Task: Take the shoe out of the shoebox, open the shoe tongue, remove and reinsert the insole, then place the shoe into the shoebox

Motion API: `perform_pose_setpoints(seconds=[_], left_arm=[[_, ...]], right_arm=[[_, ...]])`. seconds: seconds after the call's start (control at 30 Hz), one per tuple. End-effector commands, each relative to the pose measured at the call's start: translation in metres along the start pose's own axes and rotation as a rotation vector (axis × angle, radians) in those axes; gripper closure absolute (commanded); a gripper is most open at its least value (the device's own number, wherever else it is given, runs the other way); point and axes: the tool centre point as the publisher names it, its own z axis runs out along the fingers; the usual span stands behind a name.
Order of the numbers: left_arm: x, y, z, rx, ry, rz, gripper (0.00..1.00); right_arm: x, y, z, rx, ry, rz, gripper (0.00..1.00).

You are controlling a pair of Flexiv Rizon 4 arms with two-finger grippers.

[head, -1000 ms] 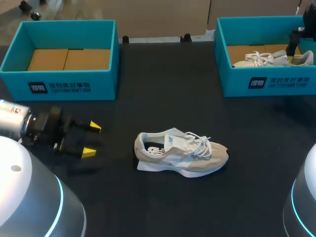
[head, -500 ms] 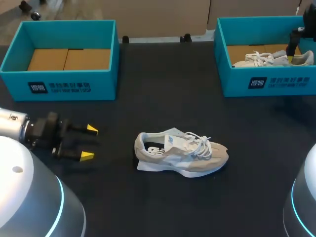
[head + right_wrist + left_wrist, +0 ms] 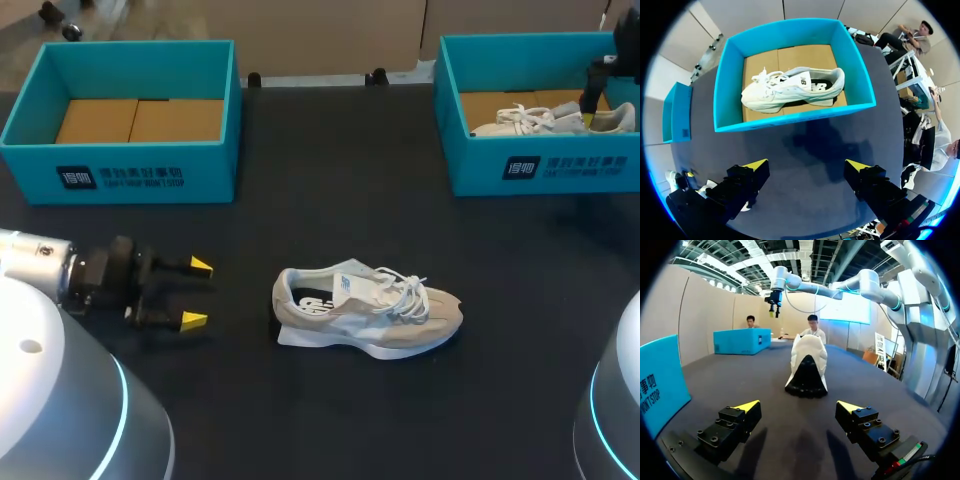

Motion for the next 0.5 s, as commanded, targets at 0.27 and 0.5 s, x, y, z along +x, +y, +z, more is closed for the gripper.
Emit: perform_pose_setpoints(seconds=[0.27, 0.5], left_arm=[[0.013, -0.017, 0.04, 0.01, -0.018, -0.011, 0.0], [0.013, -0.017, 0.04, 0.01, -0.018, -0.011, 0.0]], right_arm=[[0.0, -0.001, 0.0, -0.003, 0.0, 0.0, 0.0], [0.0, -0.001, 0.0, -0.003, 0.0, 0.0, 0.0]])
